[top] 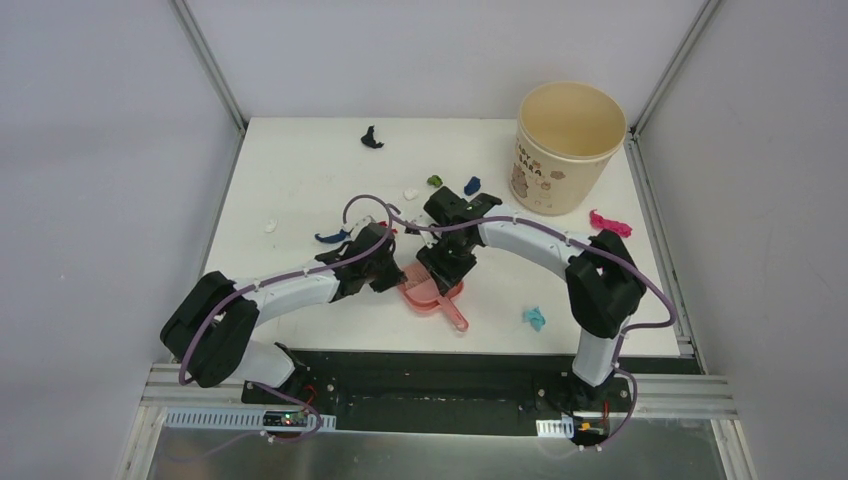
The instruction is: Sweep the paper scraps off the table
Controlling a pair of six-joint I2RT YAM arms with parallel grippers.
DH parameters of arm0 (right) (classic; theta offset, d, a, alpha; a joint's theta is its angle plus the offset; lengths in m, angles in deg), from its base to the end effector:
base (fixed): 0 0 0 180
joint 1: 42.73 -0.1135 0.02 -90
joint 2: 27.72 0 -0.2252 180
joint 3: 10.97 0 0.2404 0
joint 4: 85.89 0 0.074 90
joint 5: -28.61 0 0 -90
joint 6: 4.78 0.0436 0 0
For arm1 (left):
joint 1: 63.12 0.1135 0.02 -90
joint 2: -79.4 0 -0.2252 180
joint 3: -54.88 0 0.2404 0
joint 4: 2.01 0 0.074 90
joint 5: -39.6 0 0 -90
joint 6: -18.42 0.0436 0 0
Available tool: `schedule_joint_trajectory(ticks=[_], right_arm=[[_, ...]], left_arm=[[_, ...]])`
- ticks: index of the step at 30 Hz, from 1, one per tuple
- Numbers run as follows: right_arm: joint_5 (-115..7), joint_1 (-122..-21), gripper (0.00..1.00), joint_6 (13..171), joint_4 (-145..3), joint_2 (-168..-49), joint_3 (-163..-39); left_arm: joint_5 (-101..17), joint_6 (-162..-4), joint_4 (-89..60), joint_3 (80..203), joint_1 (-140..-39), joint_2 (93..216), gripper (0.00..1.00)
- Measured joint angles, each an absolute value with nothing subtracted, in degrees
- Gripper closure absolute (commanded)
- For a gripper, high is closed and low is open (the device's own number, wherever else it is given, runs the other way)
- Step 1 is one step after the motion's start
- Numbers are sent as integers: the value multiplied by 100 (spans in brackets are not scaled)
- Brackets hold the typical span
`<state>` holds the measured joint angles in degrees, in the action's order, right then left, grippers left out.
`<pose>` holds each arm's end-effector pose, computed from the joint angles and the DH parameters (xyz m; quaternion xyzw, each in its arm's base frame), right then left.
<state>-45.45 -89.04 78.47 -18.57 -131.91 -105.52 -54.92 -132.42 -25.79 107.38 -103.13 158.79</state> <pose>0.2251 0.2529 0.1786 -0.4536 0.8733 0.1677 0.0592 0.2070 -0.1693 0.1353 -0.1832 0.9230 -0.2355 0.2428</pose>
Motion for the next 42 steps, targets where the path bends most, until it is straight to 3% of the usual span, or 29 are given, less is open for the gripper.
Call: schedule_joint_trajectory(ticks=[14, 42], right_arm=[[-5183, -9336, 51, 8033, -1844, -13435, -10589], [-5461, -9555, 56, 8134, -1886, -13560, -10552]], left_arm=[[-5175, -14521, -1982, 10122, -10313, 15879, 100], [-5151, -14903, -1938, 9971, -10313, 15696, 100]])
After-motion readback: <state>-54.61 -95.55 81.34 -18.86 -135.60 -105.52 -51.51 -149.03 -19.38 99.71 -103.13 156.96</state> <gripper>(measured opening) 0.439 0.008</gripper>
